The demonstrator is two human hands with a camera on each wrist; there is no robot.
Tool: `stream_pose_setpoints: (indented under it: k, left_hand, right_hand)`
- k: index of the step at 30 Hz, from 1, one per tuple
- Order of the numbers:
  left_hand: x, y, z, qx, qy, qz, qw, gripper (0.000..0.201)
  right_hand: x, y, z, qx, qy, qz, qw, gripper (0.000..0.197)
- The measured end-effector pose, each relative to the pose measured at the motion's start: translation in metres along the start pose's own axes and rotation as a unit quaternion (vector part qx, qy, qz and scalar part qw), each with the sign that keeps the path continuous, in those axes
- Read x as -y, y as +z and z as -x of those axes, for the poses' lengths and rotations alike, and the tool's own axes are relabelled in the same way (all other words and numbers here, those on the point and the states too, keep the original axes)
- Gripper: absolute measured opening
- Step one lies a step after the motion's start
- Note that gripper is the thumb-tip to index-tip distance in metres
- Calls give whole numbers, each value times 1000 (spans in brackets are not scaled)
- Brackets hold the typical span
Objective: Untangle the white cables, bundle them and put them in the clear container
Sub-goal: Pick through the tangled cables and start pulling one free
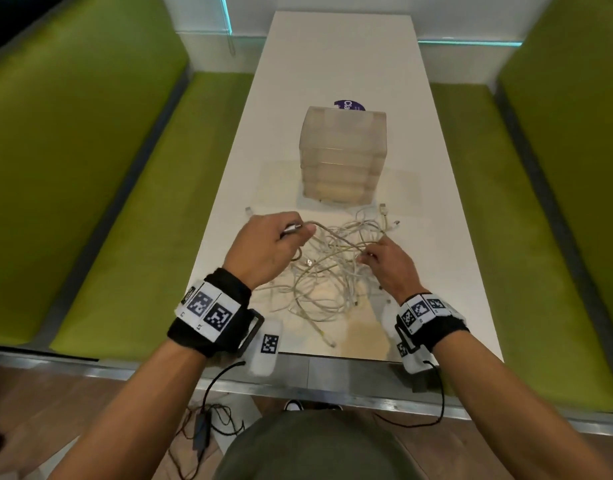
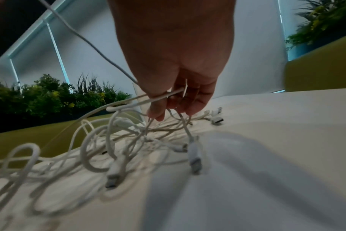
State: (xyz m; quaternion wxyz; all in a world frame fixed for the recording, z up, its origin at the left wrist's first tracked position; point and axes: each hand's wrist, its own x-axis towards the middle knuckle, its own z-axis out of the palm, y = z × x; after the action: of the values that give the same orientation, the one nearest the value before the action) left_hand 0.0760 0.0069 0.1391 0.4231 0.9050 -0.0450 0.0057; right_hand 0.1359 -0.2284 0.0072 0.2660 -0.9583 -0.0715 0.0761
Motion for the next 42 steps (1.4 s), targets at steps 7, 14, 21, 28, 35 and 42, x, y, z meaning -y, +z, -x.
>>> stream_pose_setpoints:
  k: [7,14,21,28,35,42]
  left_hand:
    - [15,0,14,-60,-34,63,996,26]
    - [29,85,-17,14,-76,-1,997,33]
    - [20,99,-28,19,-72,149,986,18]
    - [6,63,-10,-69,-59,209,974,19]
    - [10,37,18,-81,-46,215,972,18]
    - [30,73,-5,-9,-101,83,991,35]
  right_hand:
    - [4,-3,0,-49,-29,-16,998,17]
    - [38,-2,12,-87,-150,33,984,18]
    - [42,1,19,-94,-165,46,981,22]
    - [18,0,-3,26,4,52,998,23]
    - [18,-4,-10,19,11,20,1000,22]
    - [27,-8,4,-38,-71,37,996,19]
